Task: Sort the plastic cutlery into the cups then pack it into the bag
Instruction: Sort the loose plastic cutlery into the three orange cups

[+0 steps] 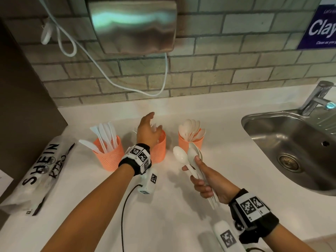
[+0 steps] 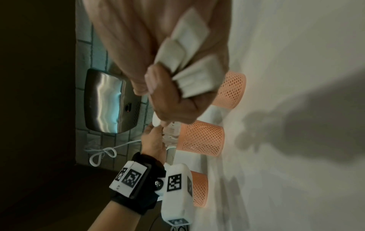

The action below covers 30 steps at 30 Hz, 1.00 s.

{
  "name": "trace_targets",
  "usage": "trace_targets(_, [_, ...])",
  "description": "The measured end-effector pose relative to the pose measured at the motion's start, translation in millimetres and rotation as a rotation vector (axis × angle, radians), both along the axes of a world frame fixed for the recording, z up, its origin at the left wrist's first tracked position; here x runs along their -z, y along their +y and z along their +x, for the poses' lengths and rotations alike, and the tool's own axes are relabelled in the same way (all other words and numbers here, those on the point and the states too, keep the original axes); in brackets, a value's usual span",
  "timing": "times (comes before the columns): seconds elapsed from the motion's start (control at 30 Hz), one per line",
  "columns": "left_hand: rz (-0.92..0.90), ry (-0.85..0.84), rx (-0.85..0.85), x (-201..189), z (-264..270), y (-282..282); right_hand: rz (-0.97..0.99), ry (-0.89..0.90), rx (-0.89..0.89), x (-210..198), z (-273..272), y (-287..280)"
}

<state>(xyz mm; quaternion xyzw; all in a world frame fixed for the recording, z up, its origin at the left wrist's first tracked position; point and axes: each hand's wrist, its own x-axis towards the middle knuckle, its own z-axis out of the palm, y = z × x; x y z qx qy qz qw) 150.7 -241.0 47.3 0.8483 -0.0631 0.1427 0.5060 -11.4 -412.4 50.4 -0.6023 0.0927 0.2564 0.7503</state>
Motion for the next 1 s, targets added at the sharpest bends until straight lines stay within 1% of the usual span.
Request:
trace_targets(0.03, [0.015, -0.044, -0.001, -1.5, -4.2, 0.8, 0.011, -0.004, 0.005, -0.3, 1.1, 1.3])
trace_targets(0.1, [-0.037, -0.091, 0.007, -8.3, -17.0, 0.5, 0.045, -0.011, 0.017, -1.0, 4.2, 4.5])
trace_targets(0.2, [-0.138, -0.107, 0.042, -16.3, -40.1, -1.0, 0.075, -0.04, 0.034, -1.5, 8.5, 10.8])
trace_targets(0.27, [-0.204, -0.083, 0.087, -16.4, -57.4, -0.4, 0.098, -0.066, 0.059, -2.3, 11.3, 16.1])
trace_targets(0.33, [-0.265, -0.026, 0.129, -10.3, -75.7, 2.2, 0.114, -0.093, 0.097, -2.4, 14.8, 21.8])
trace_targets(0.4, [-0.273, 0.044, 0.176, 0.5, -95.3, 6.8, 0.102, -0.154, 0.144, -0.8, 19.3, 26.8])
trace_targets(0.57, [-0.208, 0.359, 0.396, 27.0, -146.9, 12.4, 0.035, -0.342, 0.305, 3.6, 31.2, 36.8])
trace_targets(0.63, [-0.2, 0.42, 0.44, 35.6, -162.6, 12.6, 0.019, -0.38, 0.4, 4.5, 35.7, 41.3])
trace_targets(0.7, [-0.173, 0.416, 0.443, 43.4, -176.4, 17.0, -0.012, -0.447, 0.472, 2.0, 39.9, 43.7])
trace_targets(0.77, [-0.051, 0.376, 0.433, 55.6, -187.3, 27.4, -0.096, -0.545, 0.527, -4.1, 46.7, 41.9])
trace_targets(0.8, [0.05, 0.338, 0.426, 63.6, -192.3, 34.7, -0.142, -0.58, 0.564, -7.0, 52.3, 38.8])
trace_targets(0.9, [0.427, 0.191, 0.402, 91.8, -208.9, 61.4, -0.213, -0.65, 0.67, -15.5, 71.9, 27.2])
trace_targets(0.93, [0.519, 0.165, 0.404, 100.8, -214.1, 70.7, -0.232, -0.678, 0.686, -17.4, 78.6, 23.7])
trace_targets(1.0, [0.623, 0.134, 0.408, 116.4, -224.7, 87.0, -0.26, -0.724, 0.711, -20.3, 90.5, 18.5])
